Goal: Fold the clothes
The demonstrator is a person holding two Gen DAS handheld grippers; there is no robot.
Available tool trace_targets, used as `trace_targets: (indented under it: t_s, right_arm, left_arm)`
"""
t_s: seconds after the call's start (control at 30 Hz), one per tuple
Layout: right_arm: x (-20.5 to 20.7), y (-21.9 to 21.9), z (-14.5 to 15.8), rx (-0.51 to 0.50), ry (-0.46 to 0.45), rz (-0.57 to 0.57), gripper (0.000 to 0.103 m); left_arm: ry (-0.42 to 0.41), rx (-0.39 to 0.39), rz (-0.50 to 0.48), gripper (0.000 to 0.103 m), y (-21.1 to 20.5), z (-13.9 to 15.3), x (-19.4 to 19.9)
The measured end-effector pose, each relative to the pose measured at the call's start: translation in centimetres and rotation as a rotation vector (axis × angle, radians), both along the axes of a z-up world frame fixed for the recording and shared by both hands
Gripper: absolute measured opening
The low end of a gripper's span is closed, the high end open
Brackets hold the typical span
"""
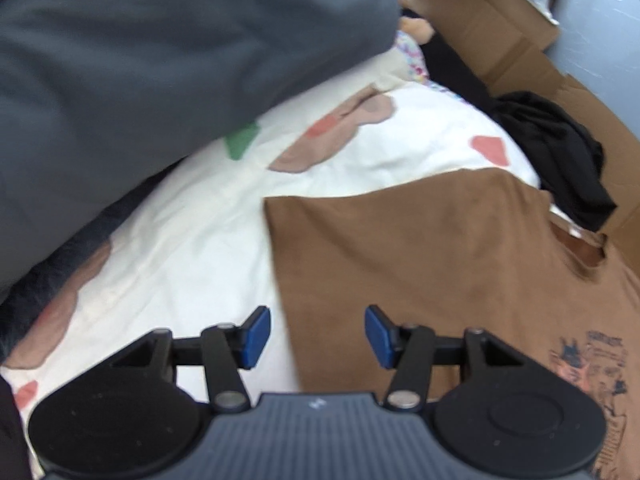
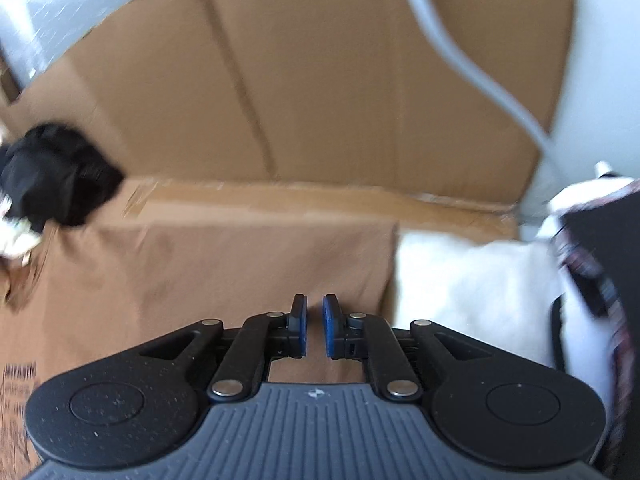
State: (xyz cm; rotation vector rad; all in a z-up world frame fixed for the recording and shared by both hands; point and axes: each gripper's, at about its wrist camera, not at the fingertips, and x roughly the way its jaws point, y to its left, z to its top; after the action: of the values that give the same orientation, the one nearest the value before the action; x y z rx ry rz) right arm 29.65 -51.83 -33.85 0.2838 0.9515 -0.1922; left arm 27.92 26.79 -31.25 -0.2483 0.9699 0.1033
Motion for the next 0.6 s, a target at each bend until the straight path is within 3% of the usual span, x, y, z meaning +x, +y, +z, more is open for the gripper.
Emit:
trace_targets:
  t_s: [0.17, 0.3, 0.47, 0.6]
  right_arm:
    - [-1.2, 1.3, -1.1, -0.024, 0.074, 0.042, 0.010]
    - [-2.5, 1.3, -1.0, -0.038, 0.097, 0.062, 0.010]
    - [-3.8, 1.3, -0.9, -0.069, 0.127, 0.078, 0.010]
    - [-4.5, 1.6, -0.6, -0.109, 0.168, 0.065, 0.010]
  left_arm:
    - [0.017, -0.047, -0.021, 0.039, 0.3, -1.3, 0.1]
    - [-0.035, -0.050, -0.071, 0.039, -1.1, -1.7, -0.5]
    - [0.067, -0.026, -0.076, 0.039, -2.7, -3.8, -0.5]
    - [0.093, 0.003, -0.085, 0.039, -3.1, -4.1, -1.3]
